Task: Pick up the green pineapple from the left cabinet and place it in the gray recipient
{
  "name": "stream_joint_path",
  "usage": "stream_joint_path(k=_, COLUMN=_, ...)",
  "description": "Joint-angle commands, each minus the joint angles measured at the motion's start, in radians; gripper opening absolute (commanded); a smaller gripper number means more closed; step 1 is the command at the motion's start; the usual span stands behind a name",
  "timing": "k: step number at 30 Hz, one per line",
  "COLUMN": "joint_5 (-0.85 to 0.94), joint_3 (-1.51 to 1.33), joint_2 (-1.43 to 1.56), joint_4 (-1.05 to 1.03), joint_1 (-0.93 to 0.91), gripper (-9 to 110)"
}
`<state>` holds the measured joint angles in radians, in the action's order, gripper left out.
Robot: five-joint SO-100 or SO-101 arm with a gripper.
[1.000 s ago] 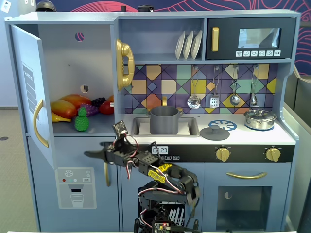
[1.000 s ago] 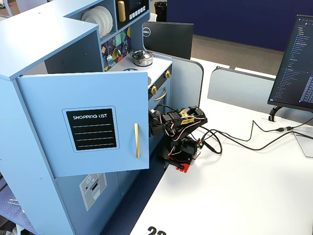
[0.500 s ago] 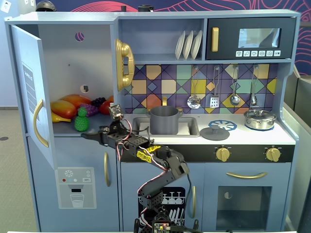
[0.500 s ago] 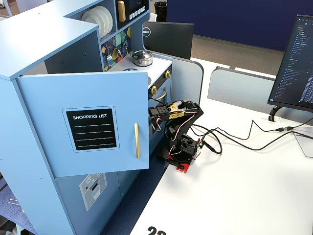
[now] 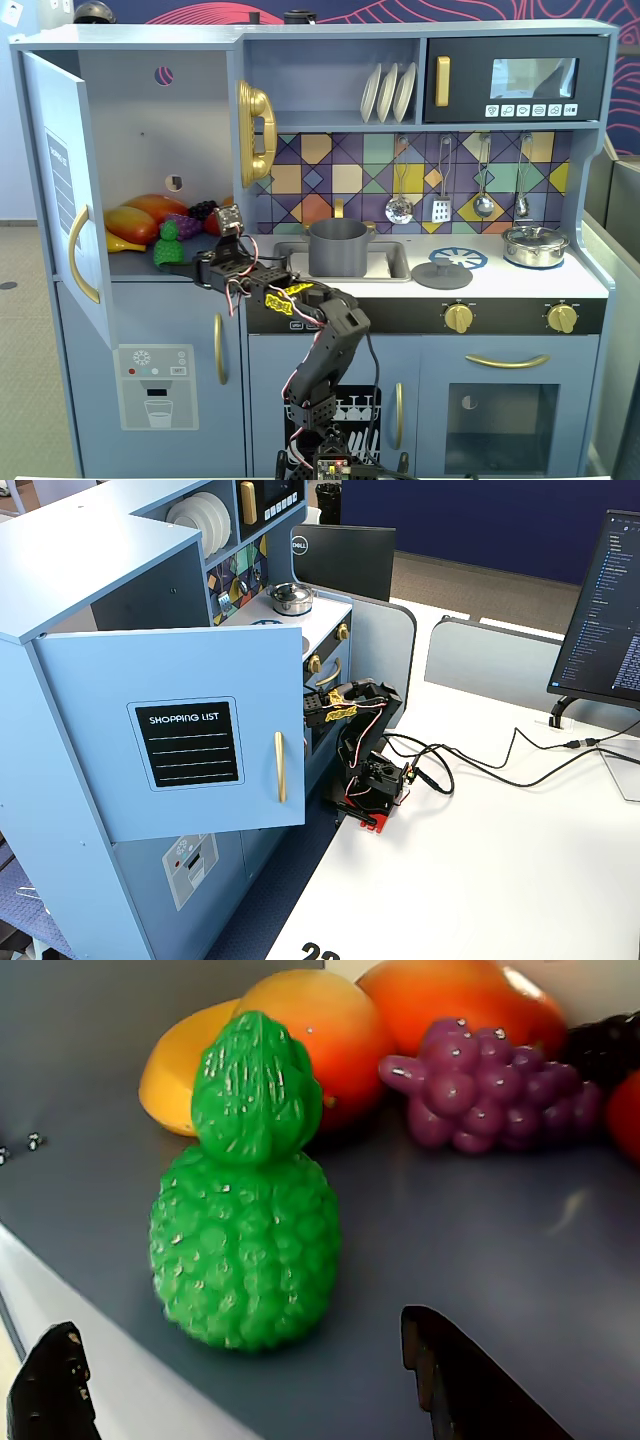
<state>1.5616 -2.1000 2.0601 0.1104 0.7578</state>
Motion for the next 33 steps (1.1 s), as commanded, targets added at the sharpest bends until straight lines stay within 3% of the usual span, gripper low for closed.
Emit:
stream_joint_path(k=1, joint_5=-0.02, joint_3=0.138, joint_2=-0.049, joint_4=0.032, joint_1=-0.003, gripper=35)
stream_joint_path(k=13, joint_5=0.002, joint_3=0.351, joint_2=-0.256, joint_4=0.02, joint_1=0.046, gripper=31)
stream_joint_path(k=19, joint_5=0.049, joint_3=0.423, joint_2=-0.304, joint_4=0.037, joint_1=0.098, gripper=2)
stream_joint_path(k=22, joint_5=0.092, joint_3=0.426, joint_2=-0.279, joint_4=0.092, joint_1=0.121, gripper=0)
stream_joint_path(k=27, joint_5=0.184, joint_3=0.299, joint_2=-0.067, joint_4=0.16, joint_1=0.163, gripper=0)
stream_joint_path(k=33, joint_5=0.258, joint_3=-0.011, joint_2=0.445, joint_4=0.08, joint_1=0.209, gripper=0)
